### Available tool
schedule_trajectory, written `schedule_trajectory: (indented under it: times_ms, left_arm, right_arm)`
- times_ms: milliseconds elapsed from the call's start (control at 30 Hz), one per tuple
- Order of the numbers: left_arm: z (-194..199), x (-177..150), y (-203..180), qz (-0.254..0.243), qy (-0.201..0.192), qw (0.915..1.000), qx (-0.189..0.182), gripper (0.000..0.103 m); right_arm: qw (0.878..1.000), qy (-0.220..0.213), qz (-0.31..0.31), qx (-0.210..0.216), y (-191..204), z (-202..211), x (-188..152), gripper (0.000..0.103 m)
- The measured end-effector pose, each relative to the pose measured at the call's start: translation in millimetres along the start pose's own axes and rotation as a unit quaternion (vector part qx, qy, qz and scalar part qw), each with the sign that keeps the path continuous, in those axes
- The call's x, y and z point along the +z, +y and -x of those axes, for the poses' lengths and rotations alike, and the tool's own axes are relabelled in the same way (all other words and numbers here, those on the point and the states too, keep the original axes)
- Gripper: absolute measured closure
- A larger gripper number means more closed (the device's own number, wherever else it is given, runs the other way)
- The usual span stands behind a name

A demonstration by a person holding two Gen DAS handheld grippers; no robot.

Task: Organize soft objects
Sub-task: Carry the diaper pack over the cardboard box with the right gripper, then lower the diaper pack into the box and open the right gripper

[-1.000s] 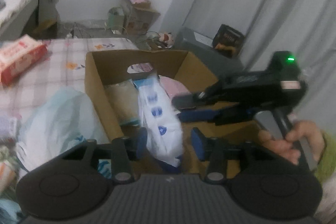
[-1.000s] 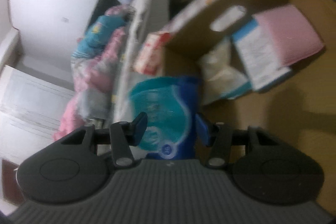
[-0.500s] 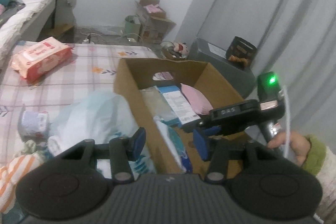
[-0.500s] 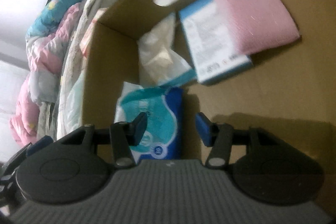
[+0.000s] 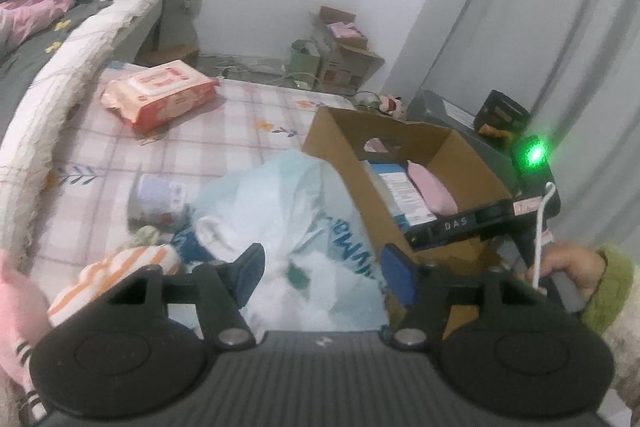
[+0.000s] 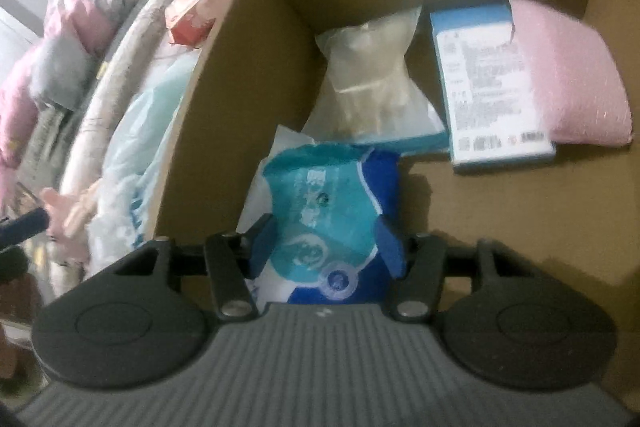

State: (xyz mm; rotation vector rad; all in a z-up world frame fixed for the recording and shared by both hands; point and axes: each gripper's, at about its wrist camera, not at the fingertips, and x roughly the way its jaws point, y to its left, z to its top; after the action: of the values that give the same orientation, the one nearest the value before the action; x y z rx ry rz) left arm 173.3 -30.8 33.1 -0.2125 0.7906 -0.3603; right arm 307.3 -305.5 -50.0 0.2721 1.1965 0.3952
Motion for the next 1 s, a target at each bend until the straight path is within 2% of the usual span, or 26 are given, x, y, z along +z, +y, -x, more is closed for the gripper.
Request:
schedule_trajectory:
  times_ms: [67, 200, 267, 367, 467, 533, 667, 733, 800, 833, 900, 1000]
  left_arm:
    - [4, -4, 3, -0.001, -0.002, 1.0, 0.005, 0.034]
    - [12, -11, 7, 0.0, -0.004, 0.9999, 0.012, 0.028]
    - [15, -16, 10, 0.001, -0.005, 0.9999, 0.012, 0.026]
    - [25, -24, 15, 0.003, -0.008, 0.9998, 0.015, 0.024]
    - [33, -33, 20, 0.001, -0.009, 0.9997, 0.02, 0.021]
    - [37, -39, 24, 0.0, -0.007, 0.9996, 0.027, 0.019]
    - [43, -51, 35, 0.015, 0.0, 0.9992, 0.037, 0.018]
    - [45, -55, 40, 0.024, 0.002, 0.999, 0.038, 0.018]
    - [46, -58, 43, 0.032, 0.002, 0.9988, 0.036, 0.018]
    - [47, -59, 45, 0.035, 0.0, 0.9988, 0.035, 0.018]
    - [48, -61, 47, 0.038, -0.001, 0.9988, 0.032, 0.018]
    - [49, -61, 48, 0.036, -0.001, 0.9989, 0.031, 0.018]
  right_arm:
    - [1.0, -0.002, 0.01, -0.016, 5, -2, 2, 0.048]
    - [0.997, -0.008, 0.037, -0.069, 9, -6, 1, 0.039]
    - [0.997, -0.008, 0.024, -0.076, 4, -4, 1, 0.039]
    - [0.998, -0.009, -0.018, -0.058, -9, 5, -4, 0.039]
    - [0.999, -0.01, -0.049, -0.022, -17, 18, -13, 0.037]
    - [0.999, 0.009, -0.049, -0.006, -17, 15, -19, 0.033]
    - [0.999, 0.041, -0.022, -0.013, -4, -3, -33, 0.032]
    - [0.999, 0.044, -0.028, -0.009, -4, -6, -35, 0.036]
    - [0.998, 0.041, -0.047, -0.001, -6, -4, -37, 0.045]
    - [0.998, 0.037, -0.052, -0.008, -7, -3, -38, 0.05]
    - [0.998, 0.027, -0.06, -0.02, -8, 0, -40, 0.055]
    - [0.996, 0.011, -0.08, -0.041, -10, 8, -43, 0.057]
